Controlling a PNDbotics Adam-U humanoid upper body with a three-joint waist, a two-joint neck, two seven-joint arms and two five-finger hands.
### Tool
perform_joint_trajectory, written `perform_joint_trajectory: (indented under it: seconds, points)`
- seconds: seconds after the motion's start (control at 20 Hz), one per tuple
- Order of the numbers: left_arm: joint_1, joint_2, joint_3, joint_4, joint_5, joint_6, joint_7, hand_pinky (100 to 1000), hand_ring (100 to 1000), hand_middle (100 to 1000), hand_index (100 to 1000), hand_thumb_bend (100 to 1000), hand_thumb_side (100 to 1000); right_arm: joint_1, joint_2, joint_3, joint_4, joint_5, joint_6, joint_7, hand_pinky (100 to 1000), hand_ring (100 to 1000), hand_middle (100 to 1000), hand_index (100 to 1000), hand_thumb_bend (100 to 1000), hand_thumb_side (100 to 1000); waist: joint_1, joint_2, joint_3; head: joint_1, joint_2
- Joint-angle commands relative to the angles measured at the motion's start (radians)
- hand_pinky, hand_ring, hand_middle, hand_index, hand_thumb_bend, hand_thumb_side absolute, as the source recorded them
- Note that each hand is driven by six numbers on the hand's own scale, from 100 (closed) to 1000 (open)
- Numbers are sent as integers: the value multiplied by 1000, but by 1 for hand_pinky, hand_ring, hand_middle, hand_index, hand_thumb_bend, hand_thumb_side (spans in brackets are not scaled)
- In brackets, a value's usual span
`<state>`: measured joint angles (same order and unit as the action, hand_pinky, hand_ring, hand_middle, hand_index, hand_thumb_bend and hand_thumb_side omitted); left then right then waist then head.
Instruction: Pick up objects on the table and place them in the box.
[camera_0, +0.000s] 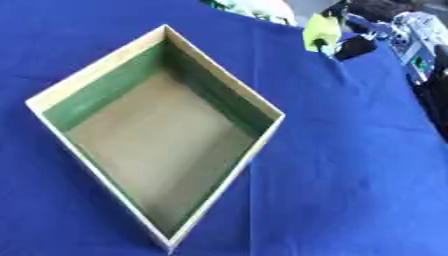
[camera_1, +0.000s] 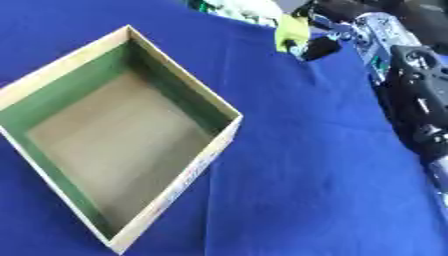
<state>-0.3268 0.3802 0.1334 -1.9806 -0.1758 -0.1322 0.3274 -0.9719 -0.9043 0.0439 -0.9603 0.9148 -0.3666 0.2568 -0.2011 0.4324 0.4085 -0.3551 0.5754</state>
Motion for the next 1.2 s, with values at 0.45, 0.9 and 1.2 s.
perform_joint_trajectory:
  seconds: [0.45, 0.9, 1.2]
  points:
    - [-1, 22, 12, -19, 7, -1, 0, 717, 744, 885, 655, 201, 869, -26, -57, 43, -251, -192, -33, 77, 683, 655, 407, 522, 100, 576, 41, -63, -43, -5, 29]
    - [1, 29, 48, -19, 17, -13, 89, 715, 745, 877, 664, 235, 844, -69, 58, 129, -523, -212, -21, 245, 712, 676, 424, 534, 100, 605, 61, -84, -52, -19, 48]
    - [-8, 65, 87, -19, 24, -63, 229, 710, 746, 856, 678, 279, 804, -75, 224, 163, -612, -166, -19, 299, 700, 671, 429, 539, 100, 625, 77, -95, -46, -18, 59]
